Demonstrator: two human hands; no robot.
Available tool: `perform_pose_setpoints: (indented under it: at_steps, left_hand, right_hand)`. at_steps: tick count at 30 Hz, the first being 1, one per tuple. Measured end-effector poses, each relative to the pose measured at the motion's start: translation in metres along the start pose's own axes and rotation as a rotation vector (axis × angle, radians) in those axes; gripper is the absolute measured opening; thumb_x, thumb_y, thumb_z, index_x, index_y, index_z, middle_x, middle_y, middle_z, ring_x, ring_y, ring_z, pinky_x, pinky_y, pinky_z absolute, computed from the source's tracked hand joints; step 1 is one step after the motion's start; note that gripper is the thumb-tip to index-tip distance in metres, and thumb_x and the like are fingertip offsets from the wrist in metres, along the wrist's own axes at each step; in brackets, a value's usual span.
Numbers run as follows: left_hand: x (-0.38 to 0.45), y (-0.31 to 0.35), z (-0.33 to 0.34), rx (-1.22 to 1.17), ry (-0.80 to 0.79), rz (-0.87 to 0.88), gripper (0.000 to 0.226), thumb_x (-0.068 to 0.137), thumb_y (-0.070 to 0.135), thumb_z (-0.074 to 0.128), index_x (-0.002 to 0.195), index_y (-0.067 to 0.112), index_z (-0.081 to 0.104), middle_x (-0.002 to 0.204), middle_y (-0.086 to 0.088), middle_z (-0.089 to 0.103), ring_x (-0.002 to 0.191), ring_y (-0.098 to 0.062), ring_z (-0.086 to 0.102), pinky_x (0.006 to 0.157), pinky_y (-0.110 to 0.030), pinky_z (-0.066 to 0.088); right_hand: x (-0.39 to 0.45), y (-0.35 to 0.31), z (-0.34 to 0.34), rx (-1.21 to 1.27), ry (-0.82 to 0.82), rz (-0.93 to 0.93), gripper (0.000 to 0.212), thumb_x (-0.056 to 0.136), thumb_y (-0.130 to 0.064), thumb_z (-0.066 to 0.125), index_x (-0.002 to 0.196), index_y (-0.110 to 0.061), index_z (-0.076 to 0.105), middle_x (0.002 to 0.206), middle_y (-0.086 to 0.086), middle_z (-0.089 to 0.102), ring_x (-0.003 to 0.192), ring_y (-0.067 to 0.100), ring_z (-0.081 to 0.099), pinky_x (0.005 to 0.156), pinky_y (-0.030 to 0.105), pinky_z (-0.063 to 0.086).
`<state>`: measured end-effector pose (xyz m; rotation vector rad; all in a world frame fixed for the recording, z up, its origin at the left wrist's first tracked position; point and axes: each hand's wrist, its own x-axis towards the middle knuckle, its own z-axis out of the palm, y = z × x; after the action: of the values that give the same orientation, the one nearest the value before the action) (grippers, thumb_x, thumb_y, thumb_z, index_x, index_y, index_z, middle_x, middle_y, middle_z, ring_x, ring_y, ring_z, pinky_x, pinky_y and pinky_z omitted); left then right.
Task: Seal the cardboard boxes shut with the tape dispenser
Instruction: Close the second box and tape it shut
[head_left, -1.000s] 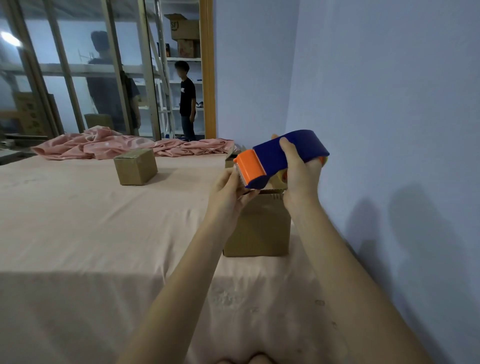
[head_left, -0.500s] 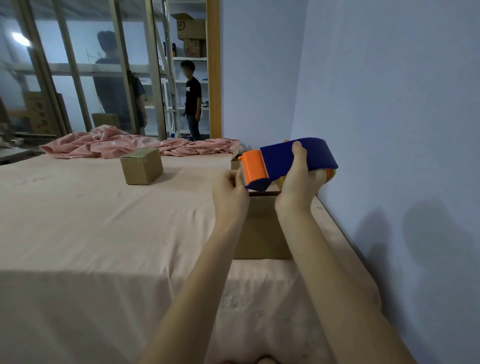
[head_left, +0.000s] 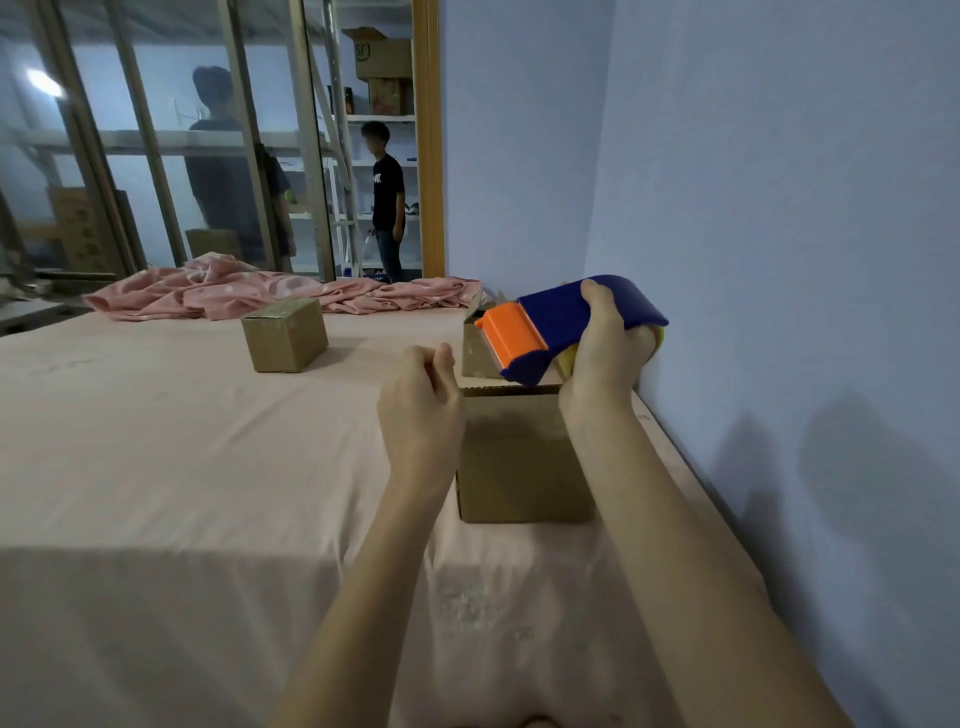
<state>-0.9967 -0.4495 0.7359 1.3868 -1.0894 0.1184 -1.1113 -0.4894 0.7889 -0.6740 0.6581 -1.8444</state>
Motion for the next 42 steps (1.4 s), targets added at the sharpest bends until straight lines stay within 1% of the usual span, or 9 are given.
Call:
perform_pose_setpoints:
  at_steps: [4, 7, 9, 16, 22, 25, 31, 39, 42]
  left_hand:
    - [0.004, 0.000, -0.001, -0.069, -0.049, -0.035, 0.025, 0.098, 0.027, 0.048, 0.091, 0.009, 0.063, 0.068, 0.008, 0.056, 0.064, -0.007, 0.053, 0.060, -0.014, 0.044]
    - [0.006, 0.000, -0.001, -0.172, -0.098, -0.137, 0.025, 0.098, 0.026, 0.049, 0.087, 0.009, 0.064, 0.068, 0.005, 0.056, 0.072, -0.020, 0.060, 0.071, -0.045, 0.055]
    - [0.003, -0.001, 0.001, -0.193, -0.103, -0.161, 0.025, 0.098, 0.025, 0.049, 0.087, 0.008, 0.064, 0.072, 0.001, 0.059, 0.075, -0.023, 0.062, 0.070, -0.049, 0.054]
    - [0.003, -0.024, -0.018, 0.088, 0.012, 0.026, 0.027, 0.098, 0.025, 0.047, 0.090, 0.006, 0.064, 0.072, 0.001, 0.062, 0.065, -0.017, 0.054, 0.060, -0.027, 0.037]
    - [0.026, -0.017, -0.013, -0.320, -0.282, -0.320, 0.024, 0.093, 0.029, 0.054, 0.080, 0.012, 0.065, 0.053, 0.004, 0.055, 0.052, -0.012, 0.060, 0.048, -0.026, 0.050]
    - [0.034, -0.016, -0.008, -0.404, -0.364, -0.408, 0.017, 0.088, 0.023, 0.063, 0.082, 0.008, 0.063, 0.062, -0.005, 0.054, 0.052, -0.016, 0.064, 0.048, -0.026, 0.052]
    - [0.038, -0.019, 0.001, -0.431, -0.489, -0.463, 0.010, 0.090, 0.013, 0.060, 0.092, 0.004, 0.056, 0.076, -0.009, 0.055, 0.056, -0.022, 0.068, 0.050, -0.029, 0.055]
    - [0.020, -0.033, 0.020, -0.446, -0.487, -0.468, 0.014, 0.088, 0.003, 0.054, 0.095, 0.012, 0.047, 0.087, -0.013, 0.057, 0.064, -0.023, 0.071, 0.058, -0.029, 0.058]
    - [0.017, -0.036, 0.023, -0.434, -0.456, -0.435, 0.016, 0.089, 0.003, 0.053, 0.096, 0.016, 0.046, 0.093, -0.013, 0.053, 0.064, -0.021, 0.071, 0.059, -0.029, 0.058]
  right_hand:
    - [0.004, -0.002, -0.001, -0.058, 0.002, -0.037, 0.031, 0.081, -0.018, 0.069, 0.091, -0.028, 0.042, 0.089, -0.005, 0.062, 0.083, 0.017, 0.065, 0.064, 0.025, 0.056]
    - [0.005, 0.003, -0.004, -0.097, 0.030, -0.068, 0.032, 0.081, -0.020, 0.070, 0.091, -0.029, 0.041, 0.090, -0.007, 0.061, 0.084, 0.016, 0.064, 0.058, 0.020, 0.053]
    - [0.006, 0.007, -0.006, -0.111, 0.048, -0.071, 0.031, 0.081, -0.021, 0.070, 0.089, -0.030, 0.041, 0.088, -0.008, 0.060, 0.082, 0.015, 0.064, 0.055, 0.017, 0.051]
    - [0.021, -0.005, -0.013, -0.135, 0.064, -0.171, 0.026, 0.080, -0.019, 0.070, 0.087, -0.027, 0.047, 0.082, -0.008, 0.063, 0.076, 0.012, 0.066, 0.058, 0.020, 0.052]
    - [0.022, -0.004, -0.011, -0.439, -0.057, -0.460, 0.035, 0.084, -0.022, 0.068, 0.111, -0.014, 0.048, 0.094, -0.008, 0.060, 0.081, 0.008, 0.062, 0.058, 0.012, 0.050]
    - [0.024, 0.004, -0.009, -0.572, -0.079, -0.541, 0.037, 0.085, -0.023, 0.066, 0.114, -0.006, 0.049, 0.095, -0.001, 0.061, 0.083, 0.011, 0.061, 0.063, 0.015, 0.050]
    - [0.033, 0.010, -0.005, -0.688, -0.079, -0.522, 0.030, 0.086, -0.023, 0.065, 0.102, -0.022, 0.040, 0.082, -0.018, 0.051, 0.074, 0.006, 0.056, 0.067, 0.022, 0.051]
    - [0.044, 0.012, -0.004, -0.748, -0.073, -0.461, 0.045, 0.086, -0.022, 0.065, 0.123, -0.012, 0.041, 0.109, 0.000, 0.057, 0.092, 0.013, 0.056, 0.074, 0.026, 0.053]
    - [0.047, 0.016, -0.003, -0.787, -0.069, -0.443, 0.047, 0.086, -0.021, 0.065, 0.125, -0.012, 0.040, 0.108, -0.002, 0.055, 0.092, 0.013, 0.055, 0.071, 0.024, 0.052]
